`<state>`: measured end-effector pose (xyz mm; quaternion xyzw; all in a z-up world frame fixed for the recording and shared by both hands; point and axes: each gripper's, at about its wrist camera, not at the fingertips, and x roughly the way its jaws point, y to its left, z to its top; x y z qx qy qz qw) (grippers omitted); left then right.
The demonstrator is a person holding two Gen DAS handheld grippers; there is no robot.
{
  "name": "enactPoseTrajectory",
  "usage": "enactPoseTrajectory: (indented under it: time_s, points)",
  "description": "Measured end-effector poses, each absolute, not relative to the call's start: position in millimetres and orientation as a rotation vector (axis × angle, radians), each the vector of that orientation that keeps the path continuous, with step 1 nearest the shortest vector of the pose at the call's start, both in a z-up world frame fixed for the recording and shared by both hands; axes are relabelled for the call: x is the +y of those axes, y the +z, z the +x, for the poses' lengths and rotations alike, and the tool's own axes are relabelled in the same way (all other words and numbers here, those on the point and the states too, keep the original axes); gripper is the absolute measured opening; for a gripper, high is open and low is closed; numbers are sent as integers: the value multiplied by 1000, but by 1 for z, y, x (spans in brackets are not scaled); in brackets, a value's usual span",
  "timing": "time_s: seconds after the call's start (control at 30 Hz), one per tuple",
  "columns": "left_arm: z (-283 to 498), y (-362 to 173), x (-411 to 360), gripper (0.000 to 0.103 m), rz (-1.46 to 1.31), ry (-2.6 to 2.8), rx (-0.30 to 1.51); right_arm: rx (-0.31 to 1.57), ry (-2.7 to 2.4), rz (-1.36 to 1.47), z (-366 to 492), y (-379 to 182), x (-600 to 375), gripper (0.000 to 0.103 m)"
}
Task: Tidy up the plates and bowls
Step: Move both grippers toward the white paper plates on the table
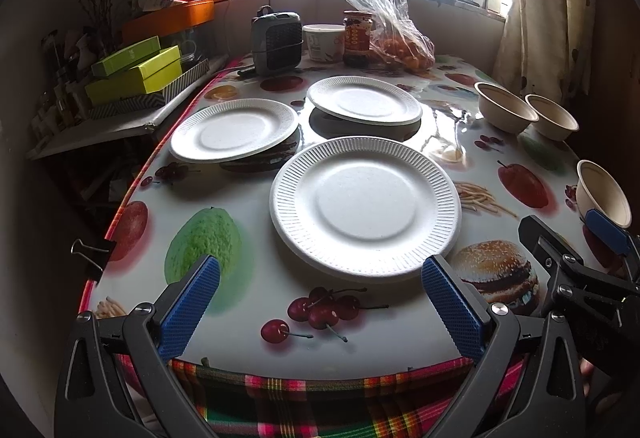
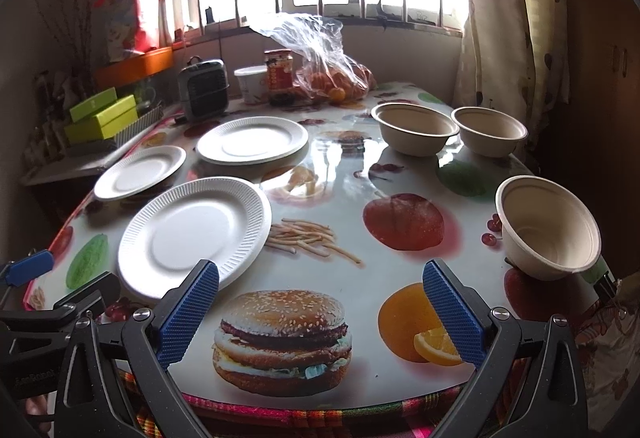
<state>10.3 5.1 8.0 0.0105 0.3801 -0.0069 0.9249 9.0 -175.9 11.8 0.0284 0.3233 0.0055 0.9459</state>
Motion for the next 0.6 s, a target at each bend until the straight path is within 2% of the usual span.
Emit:
enactPoseTrajectory:
  time_s: [0.6]
  points:
    - [13,8,8,102,-3,-23,785,660,14,60,11,12,-178,103]
